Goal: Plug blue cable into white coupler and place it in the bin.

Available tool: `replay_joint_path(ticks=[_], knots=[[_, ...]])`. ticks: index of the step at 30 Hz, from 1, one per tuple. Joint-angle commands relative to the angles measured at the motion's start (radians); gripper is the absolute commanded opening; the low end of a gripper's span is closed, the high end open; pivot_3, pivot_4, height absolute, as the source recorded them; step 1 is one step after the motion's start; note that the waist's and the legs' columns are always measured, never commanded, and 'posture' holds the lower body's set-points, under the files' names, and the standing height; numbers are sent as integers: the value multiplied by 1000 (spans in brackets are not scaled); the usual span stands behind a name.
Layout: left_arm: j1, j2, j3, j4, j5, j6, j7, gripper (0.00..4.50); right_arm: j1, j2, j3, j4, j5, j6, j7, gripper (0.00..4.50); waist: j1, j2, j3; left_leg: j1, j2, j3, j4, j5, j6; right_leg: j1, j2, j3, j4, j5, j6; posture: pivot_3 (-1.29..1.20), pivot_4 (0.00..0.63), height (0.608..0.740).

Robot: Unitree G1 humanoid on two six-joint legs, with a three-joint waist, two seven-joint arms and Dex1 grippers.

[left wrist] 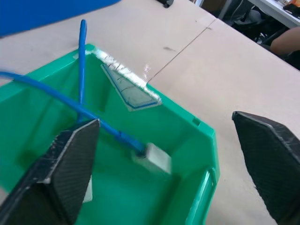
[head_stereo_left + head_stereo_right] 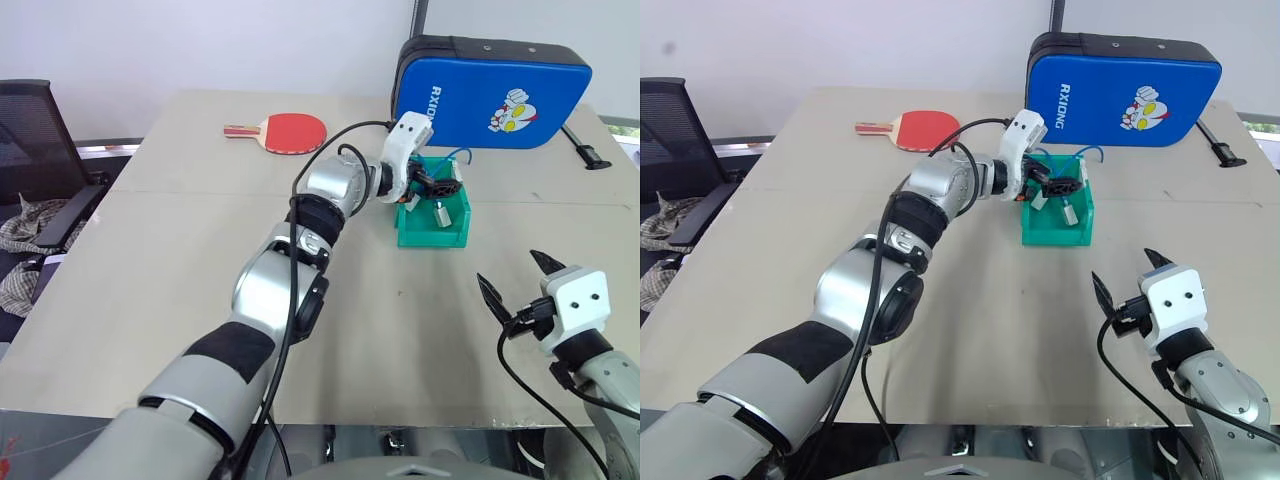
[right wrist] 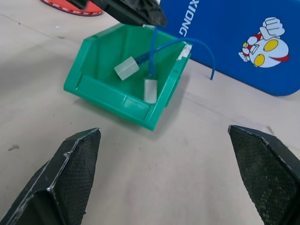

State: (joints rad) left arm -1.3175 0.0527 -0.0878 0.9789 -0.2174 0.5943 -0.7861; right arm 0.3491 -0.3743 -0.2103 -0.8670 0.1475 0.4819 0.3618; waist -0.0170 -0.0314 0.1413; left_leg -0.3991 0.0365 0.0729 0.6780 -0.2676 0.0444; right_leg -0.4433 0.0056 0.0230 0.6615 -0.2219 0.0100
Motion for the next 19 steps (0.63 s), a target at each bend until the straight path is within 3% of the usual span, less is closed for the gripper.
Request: replay_joint_path(ticks=[1,8,13,19], knots=[[96,58,16,-254,-38,22,-75,4420,-7,-23,-33,-23,16,-23,15,4318,-1,0,0,0,0,0,-1,0,0,0,0,1,0,0,0,0,150,729],[664,263,68,-996,-149,-61,-171,4420,-32,-129,-170,144,182,-118,221,4318,-2,3,0,2,1,4,-2,0,-1,-1,-6,7,1,2,-3,0,150,729],[954,375,111,-1201,-188,-79,-169,4420,-62,-243,-245,332,258,-199,394,4318,15,2,0,3,1,3,-1,0,0,1,-7,5,0,1,-1,0,150,729],[1238,496,201,-1315,-188,-137,-169,4420,-52,-333,-270,522,269,-285,535,4318,20,2,0,7,1,2,2,0,0,6,-9,4,0,-2,-4,0,150,729]])
